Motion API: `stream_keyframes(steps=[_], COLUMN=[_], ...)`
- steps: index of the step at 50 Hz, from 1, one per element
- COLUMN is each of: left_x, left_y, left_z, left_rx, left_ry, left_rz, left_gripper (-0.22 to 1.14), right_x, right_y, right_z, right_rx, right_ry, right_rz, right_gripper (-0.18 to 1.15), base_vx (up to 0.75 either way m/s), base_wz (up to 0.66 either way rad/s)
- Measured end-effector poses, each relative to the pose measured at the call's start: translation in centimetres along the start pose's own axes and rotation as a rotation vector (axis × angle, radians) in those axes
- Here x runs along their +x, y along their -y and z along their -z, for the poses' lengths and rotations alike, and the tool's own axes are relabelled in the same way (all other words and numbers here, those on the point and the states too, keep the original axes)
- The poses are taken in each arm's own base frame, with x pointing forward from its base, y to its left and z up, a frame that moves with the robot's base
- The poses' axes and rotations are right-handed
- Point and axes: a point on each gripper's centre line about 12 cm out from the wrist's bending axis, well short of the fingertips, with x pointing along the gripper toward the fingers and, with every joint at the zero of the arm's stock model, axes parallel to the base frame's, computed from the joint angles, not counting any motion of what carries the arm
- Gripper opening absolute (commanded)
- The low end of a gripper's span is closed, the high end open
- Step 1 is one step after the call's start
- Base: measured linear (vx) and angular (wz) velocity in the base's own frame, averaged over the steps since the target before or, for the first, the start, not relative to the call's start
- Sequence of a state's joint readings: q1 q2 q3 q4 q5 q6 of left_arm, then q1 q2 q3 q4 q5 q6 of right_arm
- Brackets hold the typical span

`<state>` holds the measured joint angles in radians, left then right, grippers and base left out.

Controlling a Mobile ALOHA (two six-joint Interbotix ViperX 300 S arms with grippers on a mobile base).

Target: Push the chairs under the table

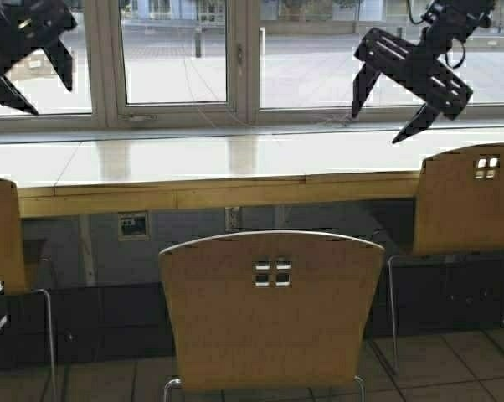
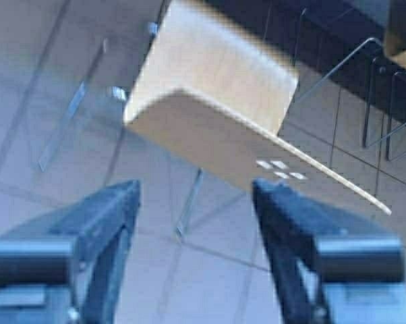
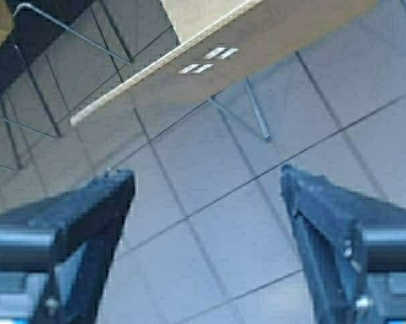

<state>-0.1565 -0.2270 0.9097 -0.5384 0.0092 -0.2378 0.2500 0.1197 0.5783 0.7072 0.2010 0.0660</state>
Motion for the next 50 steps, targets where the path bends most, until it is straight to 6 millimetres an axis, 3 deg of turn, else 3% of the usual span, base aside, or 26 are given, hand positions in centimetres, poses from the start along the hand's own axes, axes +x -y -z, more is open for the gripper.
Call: stream_keyframes(steps=[11,25,41,50], left_x=[8.7,16.2,22.2,24.9], left_y=[2.6,4.6,4.6,4.4], left_z=[4.8,11.2,12.8,13.6], left_rx=[-0.205,-0.447,-0.533,-0.552], left_ry=[-0.151,-0.251,-0.243,-0.24], left_rz=[-0.066,-0.153,-0.181,-0.186], left_gripper=[0.87,0.87,0.87,0.87], right_x=[4.6,8.3,13.9,17.4], right_y=[1.0,2.8,4.4,5.6], right_z=[1.4,2.7,2.9,4.0], right_rx=[0.282,0.408,0.478,0.506], right_ry=[-0.061,-0.08,-0.083,-0.107], right_rz=[0.025,0.083,0.129,0.159], right_gripper=[0.97,0.97,0.97,0.97], base_vx=[0.16,0.14,0.07,0.05], base_wz=[-0.01,0.01,0.01,0.0])
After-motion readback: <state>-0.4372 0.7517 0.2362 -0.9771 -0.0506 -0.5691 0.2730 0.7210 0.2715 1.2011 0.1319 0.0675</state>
